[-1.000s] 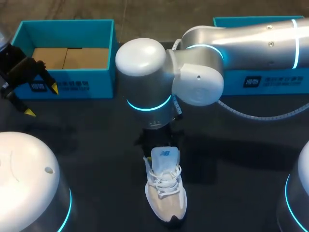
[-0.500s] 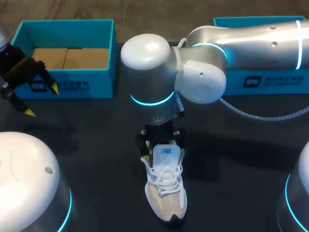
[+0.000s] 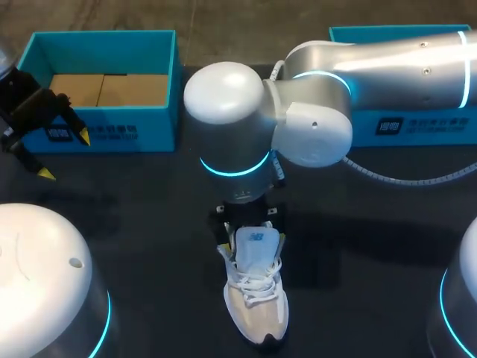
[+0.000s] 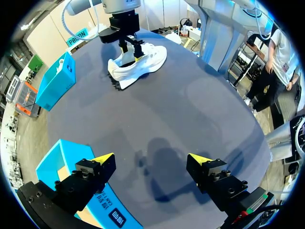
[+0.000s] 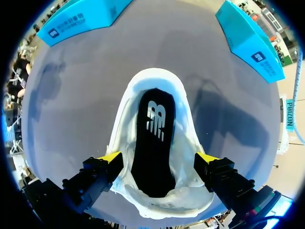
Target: Take the shoe out of the shoebox, open the shoe tongue, remove and reinsert the insole, then place the shoe into the shoebox
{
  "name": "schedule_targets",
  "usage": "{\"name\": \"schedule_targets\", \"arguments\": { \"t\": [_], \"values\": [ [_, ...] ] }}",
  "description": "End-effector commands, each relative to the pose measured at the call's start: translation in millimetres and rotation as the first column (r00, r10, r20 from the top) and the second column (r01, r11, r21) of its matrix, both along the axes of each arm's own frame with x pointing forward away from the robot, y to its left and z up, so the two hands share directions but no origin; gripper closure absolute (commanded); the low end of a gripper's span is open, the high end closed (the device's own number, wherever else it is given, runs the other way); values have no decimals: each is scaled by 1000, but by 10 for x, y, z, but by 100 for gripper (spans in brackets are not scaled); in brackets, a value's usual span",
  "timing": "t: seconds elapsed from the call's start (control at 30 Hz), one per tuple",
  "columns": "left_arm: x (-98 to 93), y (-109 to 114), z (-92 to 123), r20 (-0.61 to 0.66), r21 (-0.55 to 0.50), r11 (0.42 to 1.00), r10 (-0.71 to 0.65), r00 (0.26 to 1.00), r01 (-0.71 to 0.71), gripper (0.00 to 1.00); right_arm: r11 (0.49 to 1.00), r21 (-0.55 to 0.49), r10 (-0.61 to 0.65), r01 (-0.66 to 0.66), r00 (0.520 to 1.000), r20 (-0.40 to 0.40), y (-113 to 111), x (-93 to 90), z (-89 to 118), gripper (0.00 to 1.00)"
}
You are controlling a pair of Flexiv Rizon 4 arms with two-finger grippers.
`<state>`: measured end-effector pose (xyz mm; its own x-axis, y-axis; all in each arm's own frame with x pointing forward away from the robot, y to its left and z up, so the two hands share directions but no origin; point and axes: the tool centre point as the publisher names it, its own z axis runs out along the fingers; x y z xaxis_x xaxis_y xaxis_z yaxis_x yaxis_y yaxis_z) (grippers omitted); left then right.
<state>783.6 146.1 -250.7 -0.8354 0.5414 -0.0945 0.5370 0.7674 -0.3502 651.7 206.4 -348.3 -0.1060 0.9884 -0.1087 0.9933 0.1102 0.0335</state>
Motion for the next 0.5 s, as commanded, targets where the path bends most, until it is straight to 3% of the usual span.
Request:
{"name": "schedule_targets", "arguments": {
  "t": [0.03, 0.33, 0.5],
  "values": [
    [-8, 0, 4, 1, 4, 1000, 1, 1000, -1, 0, 1000, 5, -2, 2, 1000, 21, -22, -8, 5, 0],
    [-8, 0, 4, 1, 4, 1000, 1, 1000, -1, 0, 999, 21, 30, -31, 999, 25, -2, 132, -17, 0],
    [-8, 0, 4, 1, 4, 1000, 1, 1000, -1, 0, 999, 21, 28, -28, 999, 17, -56, 122, -30, 0]
  ]
}}
